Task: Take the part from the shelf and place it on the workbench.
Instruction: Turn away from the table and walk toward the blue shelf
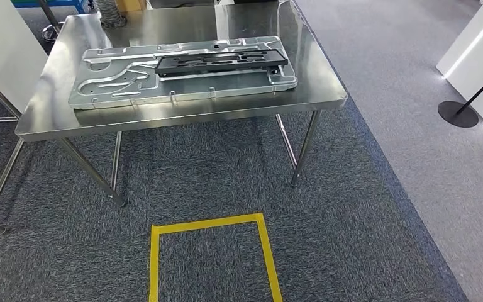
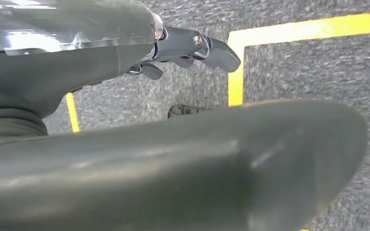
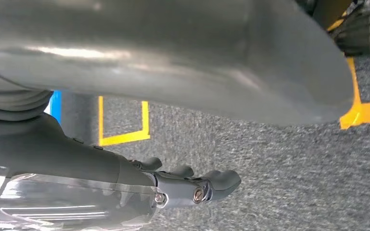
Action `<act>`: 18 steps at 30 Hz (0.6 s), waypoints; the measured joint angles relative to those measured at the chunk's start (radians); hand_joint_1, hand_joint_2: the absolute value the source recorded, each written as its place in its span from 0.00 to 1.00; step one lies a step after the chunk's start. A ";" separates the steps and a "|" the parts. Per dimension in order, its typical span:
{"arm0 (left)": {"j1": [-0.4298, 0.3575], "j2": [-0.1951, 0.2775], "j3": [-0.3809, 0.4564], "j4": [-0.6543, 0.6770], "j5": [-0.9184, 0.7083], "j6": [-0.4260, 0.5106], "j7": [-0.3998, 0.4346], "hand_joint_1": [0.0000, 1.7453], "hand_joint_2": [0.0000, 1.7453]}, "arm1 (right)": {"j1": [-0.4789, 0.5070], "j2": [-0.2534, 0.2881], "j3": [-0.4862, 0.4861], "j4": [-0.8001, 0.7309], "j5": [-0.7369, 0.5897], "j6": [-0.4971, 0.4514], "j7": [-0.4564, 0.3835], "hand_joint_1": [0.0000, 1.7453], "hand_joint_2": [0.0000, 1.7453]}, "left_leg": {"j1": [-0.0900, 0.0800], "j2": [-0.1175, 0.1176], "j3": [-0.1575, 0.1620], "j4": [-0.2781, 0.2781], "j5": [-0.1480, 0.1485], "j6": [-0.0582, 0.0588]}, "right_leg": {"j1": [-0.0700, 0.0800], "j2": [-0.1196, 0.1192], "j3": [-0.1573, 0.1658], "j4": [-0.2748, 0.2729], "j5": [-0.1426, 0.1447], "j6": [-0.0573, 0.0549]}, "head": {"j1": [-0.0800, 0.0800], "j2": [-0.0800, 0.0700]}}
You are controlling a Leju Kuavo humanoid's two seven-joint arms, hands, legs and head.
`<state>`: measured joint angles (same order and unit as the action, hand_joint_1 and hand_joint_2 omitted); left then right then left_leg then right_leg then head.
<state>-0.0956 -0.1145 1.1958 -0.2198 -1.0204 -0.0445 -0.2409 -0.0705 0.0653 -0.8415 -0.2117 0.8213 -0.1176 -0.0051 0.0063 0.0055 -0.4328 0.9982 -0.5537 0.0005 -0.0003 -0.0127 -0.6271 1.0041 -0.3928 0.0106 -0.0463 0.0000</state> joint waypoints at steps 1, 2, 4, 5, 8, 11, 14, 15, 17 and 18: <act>0.000 0.000 0.000 0.000 0.000 0.001 0.000 0.00 0.00 | 0.000 0.002 0.001 0.001 0.001 0.003 -0.001 0.00 0.00 | -0.003 0.000 0.005 -0.017 -0.006 0.009 | 0.000 0.000 -0.003 0.002 0.008 0.006 | 0.000 0.000; 0.000 0.000 0.000 0.000 0.000 0.001 0.001 0.00 0.00 | 0.001 0.002 0.001 0.001 0.002 0.006 -0.003 0.00 0.00 | -0.003 0.000 -0.003 -0.016 0.001 0.020 | -0.001 0.000 -0.005 0.000 0.017 0.013 | 0.000 0.000; 0.001 0.001 0.000 0.000 0.000 0.003 0.003 0.00 0.00 | 0.002 0.003 0.002 0.002 0.003 0.010 -0.006 0.00 0.00 | -0.001 0.005 -0.024 -0.018 0.024 0.038 | -0.006 0.003 -0.018 0.022 -0.015 0.025 | 0.000 0.000; 0.000 0.001 0.000 0.000 0.000 0.004 0.004 0.00 0.00 | 0.003 0.003 0.003 0.002 0.003 0.011 -0.008 0.00 0.00 | 0.000 0.007 -0.038 -0.020 0.039 0.045 | -0.008 0.006 -0.029 0.059 -0.061 0.030 | 0.000 0.000; 0.000 0.002 0.000 0.000 0.000 0.006 0.004 0.00 0.00 | 0.002 0.004 0.003 0.003 0.003 0.012 -0.014 0.00 0.00 | -0.001 0.008 -0.090 -0.016 0.078 0.049 | -0.013 0.008 -0.063 0.239 -0.208 0.043 | 0.000 0.000; 0.000 0.002 0.000 0.000 -0.001 0.006 0.004 0.00 0.00 | 0.001 0.004 0.003 0.003 0.001 0.013 -0.022 0.00 0.00 | -0.002 0.010 -0.144 -0.007 0.114 0.044 | -0.014 0.008 -0.011 0.268 -0.161 0.044 | 0.000 0.000; -0.001 0.002 -0.001 0.000 -0.005 0.005 0.001 0.00 0.00 | -0.002 0.004 0.003 0.003 -0.004 0.013 -0.029 0.00 0.00 | -0.005 0.009 -0.181 0.001 0.146 0.034 | -0.008 0.010 0.169 0.038 -0.135 0.026 | 0.000 0.000; -0.001 0.002 -0.002 0.000 -0.006 0.004 0.000 0.00 0.00 | -0.003 0.005 0.003 0.003 -0.004 0.013 -0.030 0.00 0.00 | -0.006 0.009 -0.186 0.001 0.156 0.029 | -0.004 0.011 0.212 -0.028 -0.149 0.019 | 0.000 0.000; -0.001 0.002 -0.002 0.000 -0.008 0.002 -0.001 0.00 0.00 | -0.004 0.005 0.003 0.003 -0.005 0.012 -0.030 0.00 0.00 | -0.005 0.011 -0.191 -0.002 0.173 0.016 | 0.000 0.011 0.232 -0.077 -0.161 0.004 | 0.000 0.000; 0.000 0.002 -0.002 0.000 -0.008 0.001 -0.001 0.00 0.00 | -0.003 0.006 0.003 0.004 -0.005 0.012 -0.029 0.00 0.00 | -0.002 0.010 -0.194 0.000 0.173 0.011 | 0.000 0.009 0.226 -0.078 -0.153 -0.003 | 0.000 0.000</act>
<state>-0.0959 -0.1123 1.1937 -0.2197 -1.0287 -0.0437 -0.2417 -0.0738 0.0714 -0.8390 -0.2079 0.8161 -0.1059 -0.0346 0.0038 0.0150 -0.6271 0.9981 -0.3804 0.0110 -0.0004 -0.0034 -0.4013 0.9262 -0.5455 0.0076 -0.0464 0.0000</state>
